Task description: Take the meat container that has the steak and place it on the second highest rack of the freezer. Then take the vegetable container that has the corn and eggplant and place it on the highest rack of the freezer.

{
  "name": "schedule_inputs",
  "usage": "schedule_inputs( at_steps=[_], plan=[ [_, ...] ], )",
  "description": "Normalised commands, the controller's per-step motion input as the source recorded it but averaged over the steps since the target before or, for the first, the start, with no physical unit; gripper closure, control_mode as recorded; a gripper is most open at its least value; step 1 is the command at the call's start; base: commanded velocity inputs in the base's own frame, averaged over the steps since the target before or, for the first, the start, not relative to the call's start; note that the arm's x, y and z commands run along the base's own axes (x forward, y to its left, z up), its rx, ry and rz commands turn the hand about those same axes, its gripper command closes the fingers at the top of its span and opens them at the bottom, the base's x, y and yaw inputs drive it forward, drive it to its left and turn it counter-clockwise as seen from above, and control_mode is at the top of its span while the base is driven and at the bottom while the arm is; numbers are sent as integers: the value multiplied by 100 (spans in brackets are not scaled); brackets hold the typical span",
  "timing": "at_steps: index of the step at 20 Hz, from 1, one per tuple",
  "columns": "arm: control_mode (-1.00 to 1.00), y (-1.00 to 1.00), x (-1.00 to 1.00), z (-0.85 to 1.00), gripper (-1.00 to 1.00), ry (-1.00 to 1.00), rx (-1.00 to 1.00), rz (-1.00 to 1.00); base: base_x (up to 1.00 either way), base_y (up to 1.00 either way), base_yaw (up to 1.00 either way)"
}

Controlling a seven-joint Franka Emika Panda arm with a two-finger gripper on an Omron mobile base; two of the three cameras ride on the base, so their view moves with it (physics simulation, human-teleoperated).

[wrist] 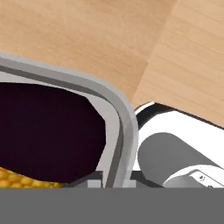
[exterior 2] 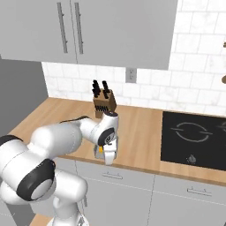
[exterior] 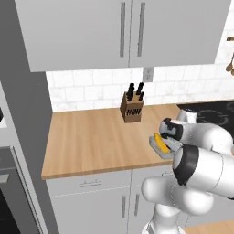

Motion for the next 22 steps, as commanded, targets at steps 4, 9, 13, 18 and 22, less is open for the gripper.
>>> schedule_inputs(
  at_steps=[4, 9, 13, 18, 22],
  plan=[
    [-100, 33, -79, 64, 100, -18, -5, 0, 0, 0, 0],
    [-100, 40, -82, 87, 100, -31, -4, 0, 0, 0, 0],
    [-100, 51, -76, 96, 100, -27, -2, 0, 0, 0, 0],
    [-100, 64, -76, 79, 100, -18, -3, 2, 0, 0, 0],
    [100, 56, -75, 10, 100, -10, -8, 11, -25, 16, 6]
  ],
)
